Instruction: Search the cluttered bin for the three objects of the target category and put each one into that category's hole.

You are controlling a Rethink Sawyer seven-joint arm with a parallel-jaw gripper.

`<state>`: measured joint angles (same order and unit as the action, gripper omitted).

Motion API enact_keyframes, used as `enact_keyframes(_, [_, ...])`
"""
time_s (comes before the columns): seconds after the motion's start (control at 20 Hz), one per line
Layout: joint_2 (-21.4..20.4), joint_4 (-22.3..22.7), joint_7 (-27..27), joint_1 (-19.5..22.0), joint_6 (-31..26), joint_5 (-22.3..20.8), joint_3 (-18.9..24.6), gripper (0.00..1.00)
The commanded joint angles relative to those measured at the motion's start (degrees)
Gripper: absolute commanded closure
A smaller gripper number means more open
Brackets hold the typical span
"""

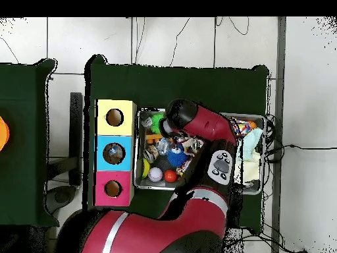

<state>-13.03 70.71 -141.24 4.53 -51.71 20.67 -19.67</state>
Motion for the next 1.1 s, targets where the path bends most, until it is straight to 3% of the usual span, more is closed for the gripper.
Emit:
enact_keyframes(0.05, [-1.8,-1.1,-2.3,-1.6,-3.9,-1.8,5.8,0.00])
enact_keyframes(0.6, [-0.6,-1.1,-3.3,-2.4,-2.7,-1.1,6.2,0.00])
enact_keyframes(1.1, [-1.0,4.4,-4.3,-2.9,-3.7,0.2,7.1,0.00])
